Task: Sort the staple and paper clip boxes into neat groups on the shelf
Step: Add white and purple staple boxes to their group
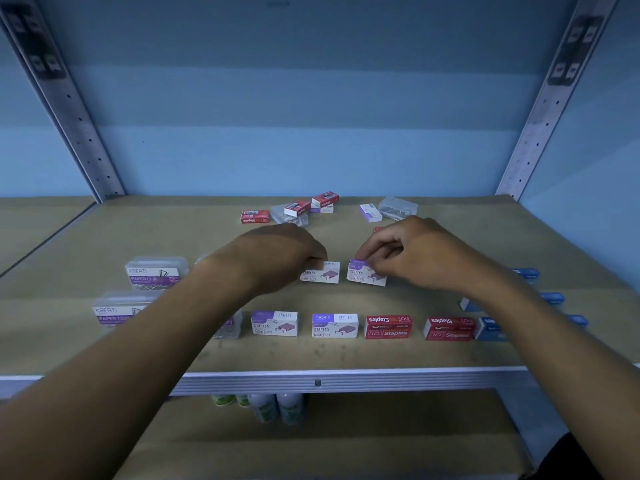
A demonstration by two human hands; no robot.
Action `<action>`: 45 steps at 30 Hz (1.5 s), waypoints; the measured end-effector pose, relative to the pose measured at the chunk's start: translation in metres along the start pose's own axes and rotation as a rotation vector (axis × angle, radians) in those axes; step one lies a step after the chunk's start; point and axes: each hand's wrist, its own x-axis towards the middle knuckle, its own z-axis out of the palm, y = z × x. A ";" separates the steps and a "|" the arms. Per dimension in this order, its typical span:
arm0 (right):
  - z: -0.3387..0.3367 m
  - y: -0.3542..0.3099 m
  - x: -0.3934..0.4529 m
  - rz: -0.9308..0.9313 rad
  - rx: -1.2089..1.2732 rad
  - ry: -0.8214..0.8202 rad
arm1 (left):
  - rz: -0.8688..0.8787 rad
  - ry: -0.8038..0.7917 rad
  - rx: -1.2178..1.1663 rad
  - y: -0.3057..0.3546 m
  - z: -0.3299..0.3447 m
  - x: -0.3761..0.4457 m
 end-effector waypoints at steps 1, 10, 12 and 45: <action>0.000 -0.001 -0.002 -0.015 0.003 -0.008 | -0.002 0.009 -0.012 0.002 0.000 -0.002; 0.004 0.000 -0.012 -0.029 -0.019 -0.065 | 0.000 0.053 -0.038 0.011 0.011 -0.014; 0.006 0.001 -0.011 -0.019 -0.032 -0.080 | -0.003 0.064 -0.045 0.013 0.013 -0.016; 0.005 0.002 -0.020 -0.037 -0.086 -0.029 | -0.096 0.191 -0.156 0.013 0.001 -0.041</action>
